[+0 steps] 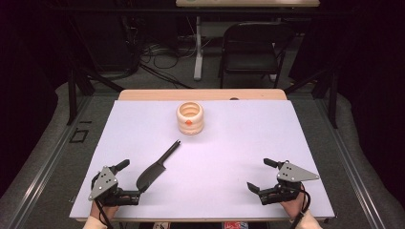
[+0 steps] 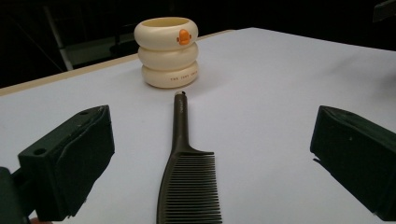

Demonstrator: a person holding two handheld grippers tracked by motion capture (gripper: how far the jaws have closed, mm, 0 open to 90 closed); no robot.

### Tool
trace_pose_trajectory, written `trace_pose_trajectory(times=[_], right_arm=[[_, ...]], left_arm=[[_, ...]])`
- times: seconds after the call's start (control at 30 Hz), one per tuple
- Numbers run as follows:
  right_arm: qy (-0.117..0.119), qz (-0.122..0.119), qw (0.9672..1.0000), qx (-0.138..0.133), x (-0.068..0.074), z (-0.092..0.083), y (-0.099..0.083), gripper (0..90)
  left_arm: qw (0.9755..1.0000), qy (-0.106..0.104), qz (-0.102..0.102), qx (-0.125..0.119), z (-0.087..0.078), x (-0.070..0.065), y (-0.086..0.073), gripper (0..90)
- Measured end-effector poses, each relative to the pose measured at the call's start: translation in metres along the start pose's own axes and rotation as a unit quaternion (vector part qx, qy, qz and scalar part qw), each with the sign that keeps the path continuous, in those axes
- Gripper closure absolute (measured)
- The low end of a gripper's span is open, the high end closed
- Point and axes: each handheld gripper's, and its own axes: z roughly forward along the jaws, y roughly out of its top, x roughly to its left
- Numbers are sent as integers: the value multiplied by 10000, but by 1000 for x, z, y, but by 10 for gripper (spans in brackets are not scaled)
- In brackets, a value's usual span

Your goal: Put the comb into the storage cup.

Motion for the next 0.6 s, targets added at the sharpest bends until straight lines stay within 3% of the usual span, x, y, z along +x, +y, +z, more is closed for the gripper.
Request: trace_pose_trajectory(times=[0.6], right_arm=[[22, -36, 10000, 56, 1, 2, 0, 0]], left_arm=[[9999, 127, -1, 18, 7, 0, 4, 0]])
